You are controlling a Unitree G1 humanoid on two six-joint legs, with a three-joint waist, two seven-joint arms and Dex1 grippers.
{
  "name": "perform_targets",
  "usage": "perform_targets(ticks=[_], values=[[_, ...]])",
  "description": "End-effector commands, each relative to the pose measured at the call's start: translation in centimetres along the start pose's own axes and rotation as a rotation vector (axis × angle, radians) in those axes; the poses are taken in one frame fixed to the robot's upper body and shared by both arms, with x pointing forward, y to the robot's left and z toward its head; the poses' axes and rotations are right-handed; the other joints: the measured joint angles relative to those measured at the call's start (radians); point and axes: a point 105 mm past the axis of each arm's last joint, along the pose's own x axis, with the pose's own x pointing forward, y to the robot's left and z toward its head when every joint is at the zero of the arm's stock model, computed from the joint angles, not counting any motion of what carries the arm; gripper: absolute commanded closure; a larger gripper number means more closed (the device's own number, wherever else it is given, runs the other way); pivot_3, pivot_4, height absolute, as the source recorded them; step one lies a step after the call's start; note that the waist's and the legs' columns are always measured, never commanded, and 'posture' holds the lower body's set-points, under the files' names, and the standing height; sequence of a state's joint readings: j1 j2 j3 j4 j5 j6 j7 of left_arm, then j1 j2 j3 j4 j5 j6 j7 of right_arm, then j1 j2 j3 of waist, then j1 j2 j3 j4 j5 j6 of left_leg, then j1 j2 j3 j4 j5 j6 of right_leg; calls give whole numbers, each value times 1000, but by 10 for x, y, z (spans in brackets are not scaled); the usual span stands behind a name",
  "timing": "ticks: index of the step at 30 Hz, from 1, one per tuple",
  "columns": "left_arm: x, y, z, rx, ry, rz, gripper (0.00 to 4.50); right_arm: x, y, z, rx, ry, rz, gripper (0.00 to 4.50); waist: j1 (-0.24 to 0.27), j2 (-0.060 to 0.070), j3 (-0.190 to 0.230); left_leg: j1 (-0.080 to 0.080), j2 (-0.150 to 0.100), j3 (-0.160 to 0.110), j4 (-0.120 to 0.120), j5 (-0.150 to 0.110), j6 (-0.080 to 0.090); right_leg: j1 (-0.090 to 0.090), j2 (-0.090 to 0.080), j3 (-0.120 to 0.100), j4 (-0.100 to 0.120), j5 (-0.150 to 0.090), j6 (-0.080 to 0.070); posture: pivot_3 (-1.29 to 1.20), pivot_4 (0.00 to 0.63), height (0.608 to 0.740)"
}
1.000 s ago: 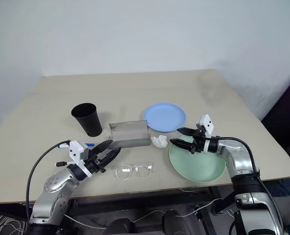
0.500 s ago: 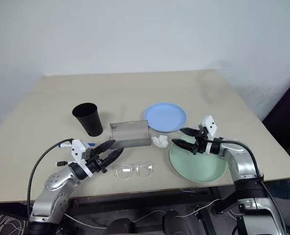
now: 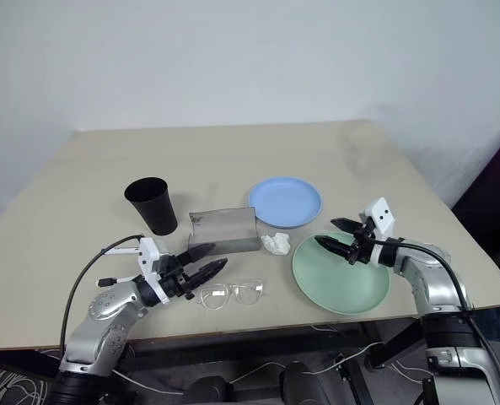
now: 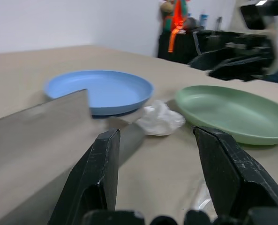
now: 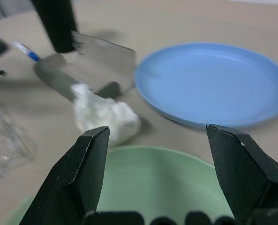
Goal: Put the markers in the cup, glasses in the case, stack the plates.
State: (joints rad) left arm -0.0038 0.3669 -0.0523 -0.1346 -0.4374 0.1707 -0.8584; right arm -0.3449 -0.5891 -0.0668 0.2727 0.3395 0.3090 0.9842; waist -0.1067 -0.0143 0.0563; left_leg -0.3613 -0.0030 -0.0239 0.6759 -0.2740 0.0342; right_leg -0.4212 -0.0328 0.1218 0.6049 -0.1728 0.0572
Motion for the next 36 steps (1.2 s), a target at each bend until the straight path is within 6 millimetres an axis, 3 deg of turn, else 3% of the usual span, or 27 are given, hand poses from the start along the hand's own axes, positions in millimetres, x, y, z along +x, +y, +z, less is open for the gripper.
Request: perform_targets(ticks=[1,12,24,27,36], values=[[14,-19,11,57,-6,-122,1903,-17,-23,0,29,35,-86,908,1,0,0,0,-1,0,0,0,0,0,0,0,0,0,0,0,0,737],[33,-44,14,75,1,-273,1903,-36,-53,-14,197,88,-184,908,-2,0,0,2,1,6,1,0,1,0,0,3,0,0,0,0,0,737],[33,-46,13,72,4,-283,1903,-40,-53,-32,243,150,-185,908,-1,0,0,1,0,7,2,0,1,0,0,5,0,0,0,0,0,737],[33,-45,13,71,5,-283,1875,-40,-52,-35,249,162,-180,1524,-1,0,0,1,0,7,2,0,1,0,0,5,0,0,0,0,0,737],[32,-41,13,74,9,-275,1875,-37,-54,-37,256,171,-183,4494,-2,0,0,1,1,7,3,0,1,0,0,5,0,0,0,0,0,737]])
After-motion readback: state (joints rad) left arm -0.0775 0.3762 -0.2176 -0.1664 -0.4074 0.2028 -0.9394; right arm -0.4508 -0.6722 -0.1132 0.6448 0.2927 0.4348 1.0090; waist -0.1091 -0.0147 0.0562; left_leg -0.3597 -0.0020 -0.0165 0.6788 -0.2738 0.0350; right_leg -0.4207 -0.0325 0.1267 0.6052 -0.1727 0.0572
